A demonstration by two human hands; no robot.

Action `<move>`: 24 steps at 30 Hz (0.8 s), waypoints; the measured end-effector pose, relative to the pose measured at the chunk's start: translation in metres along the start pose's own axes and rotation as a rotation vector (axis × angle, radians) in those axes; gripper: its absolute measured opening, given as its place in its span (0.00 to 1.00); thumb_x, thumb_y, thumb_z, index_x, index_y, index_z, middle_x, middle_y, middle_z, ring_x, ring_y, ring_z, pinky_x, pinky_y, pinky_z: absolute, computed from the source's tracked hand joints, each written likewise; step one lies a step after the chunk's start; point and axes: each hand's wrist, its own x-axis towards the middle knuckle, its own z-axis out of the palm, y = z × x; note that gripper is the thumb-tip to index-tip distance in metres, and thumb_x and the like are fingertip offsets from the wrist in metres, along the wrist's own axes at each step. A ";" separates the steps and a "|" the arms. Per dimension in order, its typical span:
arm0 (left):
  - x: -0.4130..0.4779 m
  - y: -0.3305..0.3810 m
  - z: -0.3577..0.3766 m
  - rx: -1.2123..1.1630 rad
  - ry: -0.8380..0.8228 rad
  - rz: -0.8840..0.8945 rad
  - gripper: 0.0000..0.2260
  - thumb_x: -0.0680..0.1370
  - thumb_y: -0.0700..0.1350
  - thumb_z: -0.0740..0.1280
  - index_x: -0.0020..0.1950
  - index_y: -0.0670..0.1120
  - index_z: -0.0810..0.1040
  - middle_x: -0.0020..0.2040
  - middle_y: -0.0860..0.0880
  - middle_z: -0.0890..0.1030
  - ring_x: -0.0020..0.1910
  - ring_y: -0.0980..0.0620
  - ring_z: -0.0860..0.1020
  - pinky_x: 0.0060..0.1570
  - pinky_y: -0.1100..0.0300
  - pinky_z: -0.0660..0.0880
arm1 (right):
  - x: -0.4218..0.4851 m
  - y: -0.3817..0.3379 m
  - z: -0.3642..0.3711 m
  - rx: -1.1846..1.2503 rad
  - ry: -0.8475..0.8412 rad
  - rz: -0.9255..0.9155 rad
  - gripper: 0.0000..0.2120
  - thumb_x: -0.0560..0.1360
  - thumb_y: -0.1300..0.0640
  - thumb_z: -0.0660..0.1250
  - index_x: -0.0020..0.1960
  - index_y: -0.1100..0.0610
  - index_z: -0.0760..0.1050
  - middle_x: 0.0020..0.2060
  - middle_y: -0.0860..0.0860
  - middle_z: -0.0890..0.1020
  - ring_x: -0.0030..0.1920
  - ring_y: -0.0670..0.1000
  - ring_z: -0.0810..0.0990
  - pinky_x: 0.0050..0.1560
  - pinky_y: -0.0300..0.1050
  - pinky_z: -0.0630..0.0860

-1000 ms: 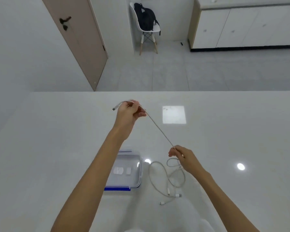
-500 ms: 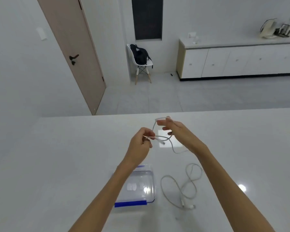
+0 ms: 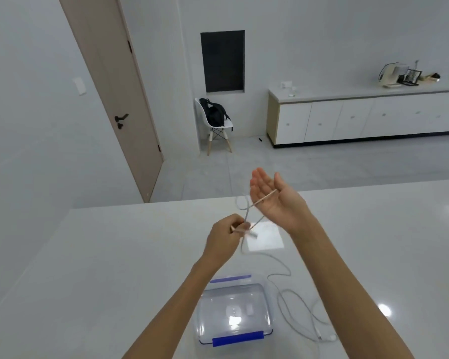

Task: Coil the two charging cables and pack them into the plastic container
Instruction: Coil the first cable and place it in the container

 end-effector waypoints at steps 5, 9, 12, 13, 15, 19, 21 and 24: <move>-0.022 -0.049 -0.039 0.565 -0.243 -0.068 0.06 0.80 0.48 0.65 0.53 0.49 0.79 0.48 0.50 0.82 0.41 0.54 0.78 0.39 0.65 0.69 | -0.009 -0.031 0.015 -0.327 -0.086 -0.125 0.19 0.83 0.47 0.54 0.60 0.57 0.77 0.40 0.48 0.84 0.28 0.43 0.75 0.26 0.34 0.69; -0.026 -0.041 -0.057 0.431 -0.298 -0.016 0.26 0.79 0.41 0.68 0.75 0.53 0.65 0.56 0.51 0.78 0.46 0.56 0.76 0.51 0.65 0.74 | -0.010 -0.020 0.035 -1.304 0.014 -0.100 0.19 0.83 0.48 0.57 0.54 0.60 0.80 0.37 0.51 0.82 0.31 0.46 0.74 0.30 0.37 0.70; -0.021 -0.020 -0.079 0.433 -0.352 0.070 0.34 0.78 0.39 0.69 0.77 0.57 0.56 0.72 0.49 0.67 0.67 0.49 0.69 0.67 0.55 0.69 | -0.001 0.003 0.047 -1.874 -0.045 -0.079 0.14 0.82 0.50 0.59 0.50 0.58 0.79 0.37 0.49 0.82 0.34 0.47 0.76 0.37 0.40 0.72; -0.019 -0.013 -0.088 0.573 -0.418 0.089 0.38 0.77 0.40 0.70 0.79 0.58 0.50 0.77 0.49 0.57 0.76 0.46 0.57 0.73 0.51 0.60 | 0.002 0.008 0.051 -1.897 -0.098 -0.078 0.13 0.82 0.51 0.59 0.50 0.57 0.80 0.37 0.48 0.81 0.35 0.47 0.76 0.38 0.41 0.74; -0.018 -0.002 -0.111 0.756 -0.562 0.053 0.43 0.77 0.41 0.69 0.79 0.58 0.41 0.80 0.51 0.40 0.78 0.47 0.36 0.77 0.46 0.45 | 0.007 0.016 0.061 -1.856 -0.180 -0.102 0.13 0.82 0.53 0.59 0.50 0.57 0.81 0.35 0.48 0.81 0.36 0.47 0.77 0.40 0.42 0.75; -0.016 0.029 -0.164 0.683 -0.545 0.039 0.46 0.77 0.42 0.70 0.78 0.60 0.37 0.78 0.53 0.32 0.75 0.52 0.28 0.76 0.50 0.40 | 0.011 0.002 0.083 -1.947 -0.167 -0.391 0.11 0.81 0.51 0.62 0.47 0.52 0.82 0.34 0.47 0.80 0.34 0.46 0.75 0.40 0.41 0.73; -0.009 0.038 -0.175 0.734 -0.425 0.137 0.54 0.73 0.49 0.75 0.76 0.59 0.31 0.76 0.52 0.27 0.73 0.52 0.25 0.76 0.50 0.35 | 0.010 -0.010 0.097 -1.964 -0.229 -0.499 0.10 0.80 0.48 0.63 0.48 0.49 0.83 0.36 0.47 0.82 0.37 0.46 0.77 0.42 0.41 0.73; 0.017 0.055 -0.166 0.341 -0.409 0.140 0.62 0.66 0.54 0.79 0.74 0.62 0.28 0.77 0.57 0.30 0.77 0.56 0.34 0.77 0.52 0.45 | 0.017 -0.013 0.116 -2.003 -0.374 -0.604 0.11 0.78 0.46 0.64 0.50 0.48 0.84 0.39 0.46 0.80 0.40 0.45 0.74 0.41 0.33 0.69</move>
